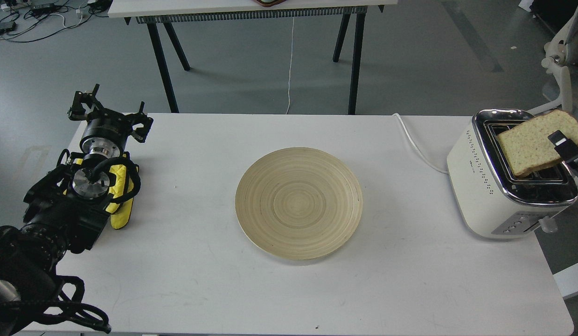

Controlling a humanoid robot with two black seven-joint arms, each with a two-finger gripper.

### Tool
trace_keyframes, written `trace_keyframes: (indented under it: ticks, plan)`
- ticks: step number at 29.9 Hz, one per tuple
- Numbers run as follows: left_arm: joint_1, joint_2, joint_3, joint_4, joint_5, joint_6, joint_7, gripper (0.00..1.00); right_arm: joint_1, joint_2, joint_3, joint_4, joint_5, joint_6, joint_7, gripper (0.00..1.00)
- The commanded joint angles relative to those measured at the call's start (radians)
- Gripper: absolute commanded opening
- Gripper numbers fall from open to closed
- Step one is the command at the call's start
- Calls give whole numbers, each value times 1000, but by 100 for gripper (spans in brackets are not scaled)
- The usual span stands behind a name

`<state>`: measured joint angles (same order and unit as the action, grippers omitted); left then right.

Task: Put bread in toaster with right arm
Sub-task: 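Open the right gripper and raise it away from the toaster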

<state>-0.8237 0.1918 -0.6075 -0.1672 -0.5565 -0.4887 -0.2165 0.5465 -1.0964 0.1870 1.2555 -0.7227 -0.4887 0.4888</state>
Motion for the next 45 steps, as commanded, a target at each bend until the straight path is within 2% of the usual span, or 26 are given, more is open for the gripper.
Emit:
trace_keyframes:
  ticks: [1,16,22,26,31,37,43,45]
  plan:
    - [0,0,0,0,0,0,0,100,15,10,0,2,-1,0,0,61]
    - [0,0,0,0,0,0,0,100,59,56,0,18,-1,0,0,63]
    - [0,0,0,0,0,0,0,100,124,58,0,191,2,0,0,64]
    - [0,0,0,0,0,0,0,100,190,73,2,249,5,0,-50,65]
    - [0,0,0,0,0,0,0,100,243,289,25,190,38,0,-62,69]
    - [0,0,0,0,0,0,0,100,230,545,187,90,192,0,-50,70]
    - [0,0,0,0,1,0,0,100,179,707,351,-31,232,0,-50,73]
    - [0,0,0,0,1,0,0,100,133,751,429,-56,265,85,-41,75]
